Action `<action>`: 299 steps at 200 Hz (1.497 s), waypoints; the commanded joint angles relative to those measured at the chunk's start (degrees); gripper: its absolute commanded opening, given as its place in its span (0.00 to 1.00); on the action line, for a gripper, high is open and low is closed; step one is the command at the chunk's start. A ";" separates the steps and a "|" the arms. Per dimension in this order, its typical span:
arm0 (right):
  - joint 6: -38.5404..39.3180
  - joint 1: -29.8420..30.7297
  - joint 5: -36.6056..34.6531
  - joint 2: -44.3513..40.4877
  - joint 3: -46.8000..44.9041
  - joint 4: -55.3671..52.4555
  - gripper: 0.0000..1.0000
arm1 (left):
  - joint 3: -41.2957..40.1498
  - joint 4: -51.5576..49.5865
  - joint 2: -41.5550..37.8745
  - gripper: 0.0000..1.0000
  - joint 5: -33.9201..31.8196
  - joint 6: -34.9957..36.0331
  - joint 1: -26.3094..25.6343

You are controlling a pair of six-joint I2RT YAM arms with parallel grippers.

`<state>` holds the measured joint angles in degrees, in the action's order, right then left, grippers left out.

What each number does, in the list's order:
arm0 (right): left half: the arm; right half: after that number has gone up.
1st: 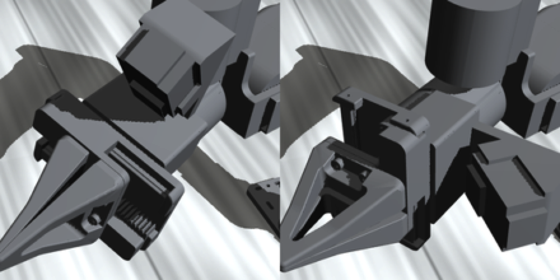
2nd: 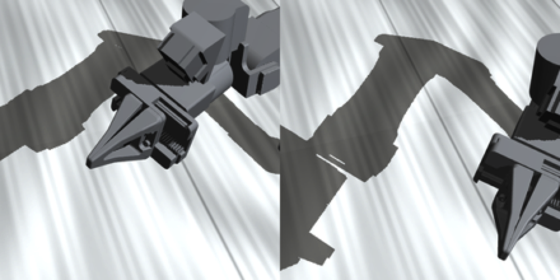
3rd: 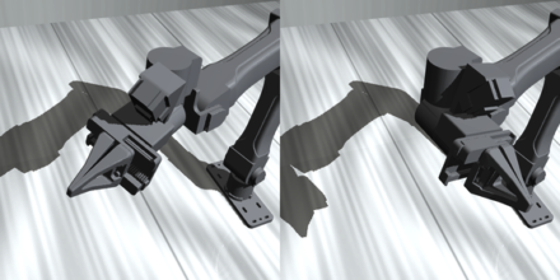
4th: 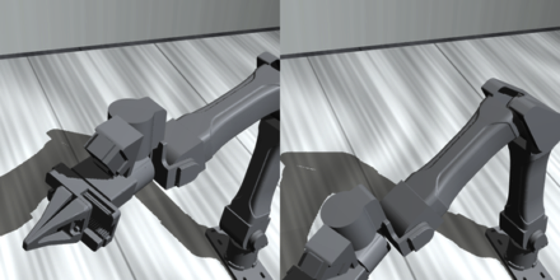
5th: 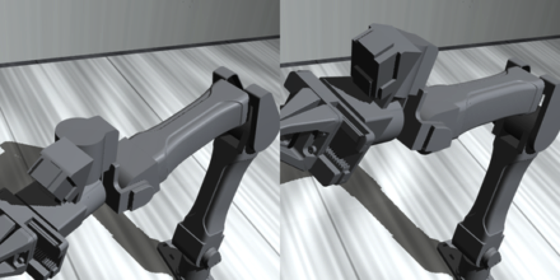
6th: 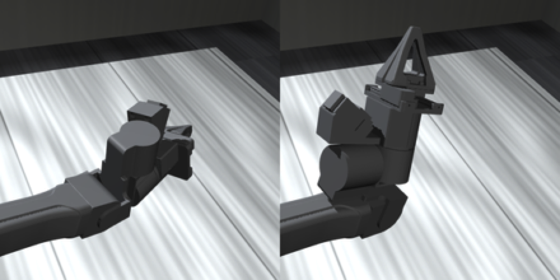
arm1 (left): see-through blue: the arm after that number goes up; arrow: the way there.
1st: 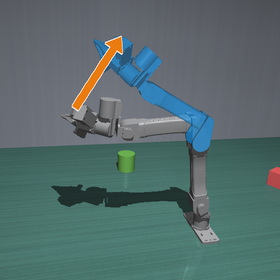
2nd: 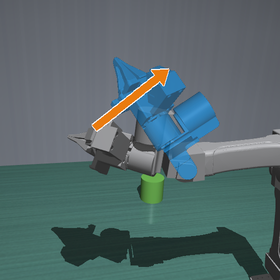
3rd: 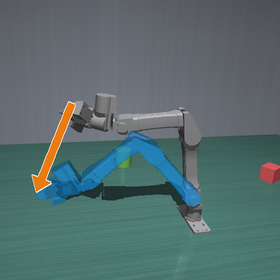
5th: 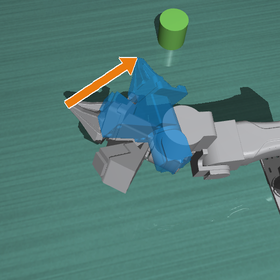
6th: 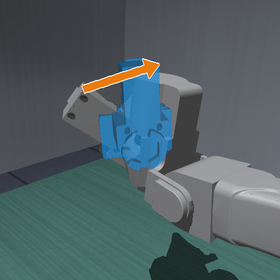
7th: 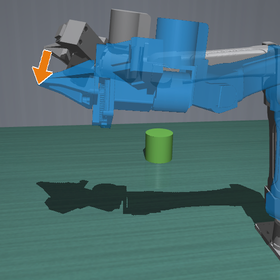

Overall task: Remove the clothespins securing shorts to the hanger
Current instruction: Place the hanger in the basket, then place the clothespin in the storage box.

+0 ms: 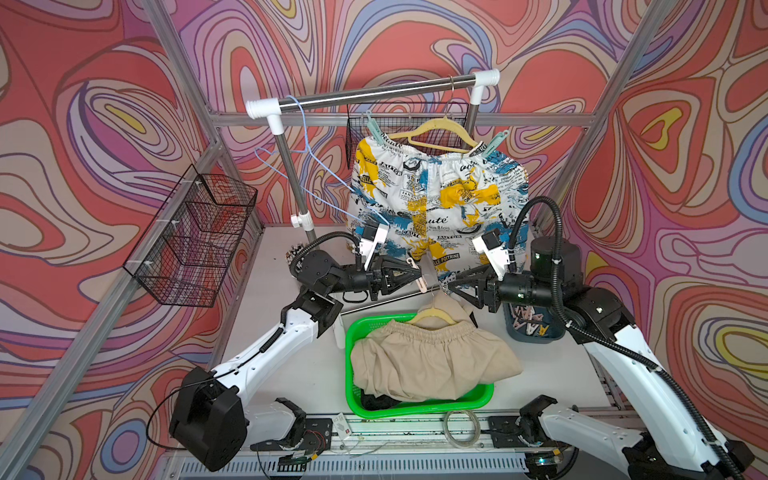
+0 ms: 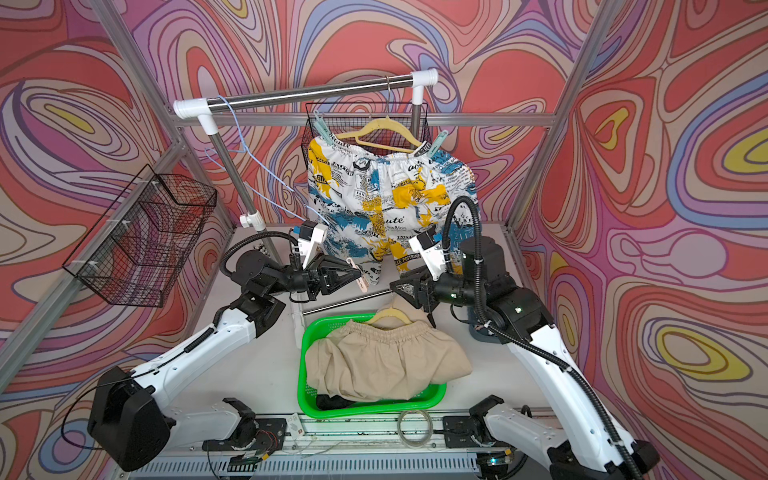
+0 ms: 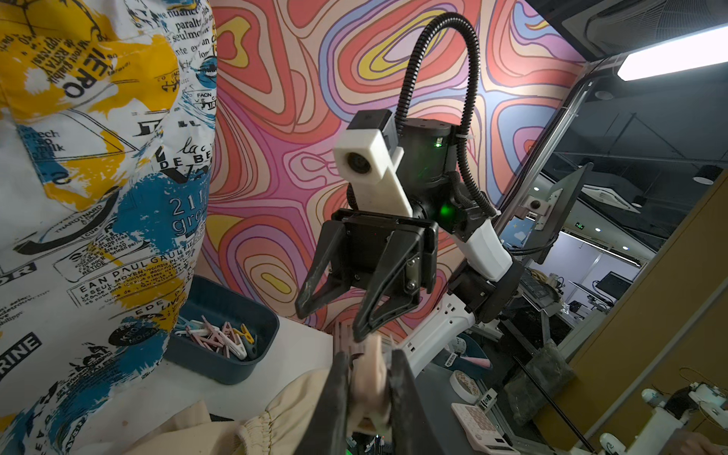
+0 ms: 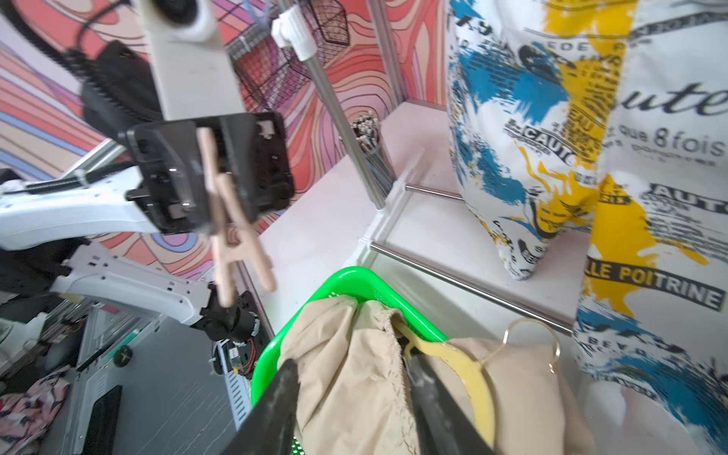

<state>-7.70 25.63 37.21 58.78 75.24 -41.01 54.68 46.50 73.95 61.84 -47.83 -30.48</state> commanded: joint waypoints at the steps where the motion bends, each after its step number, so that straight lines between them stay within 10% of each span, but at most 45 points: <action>1: -3.35 0.04 9.69 -0.50 -2.76 8.10 0.48 | 2.42 3.54 1.46 0.00 -0.07 -0.56 -1.18; 99: -5.92 0.13 18.45 1.06 -6.32 16.70 0.48 | 5.60 9.80 7.64 0.00 -0.34 -4.75 -4.56; 247: -4.07 0.21 13.64 2.98 -5.48 16.61 0.49 | 5.53 12.47 7.88 0.00 -0.01 -6.83 -5.64; 299: -3.97 0.21 15.12 3.36 -5.61 16.82 0.27 | 5.66 10.67 7.52 0.00 -0.26 -5.49 -5.64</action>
<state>-11.68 25.85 51.66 62.00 69.43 -25.80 58.96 55.05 82.81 60.93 -53.91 -35.70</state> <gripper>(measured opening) 0.307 0.163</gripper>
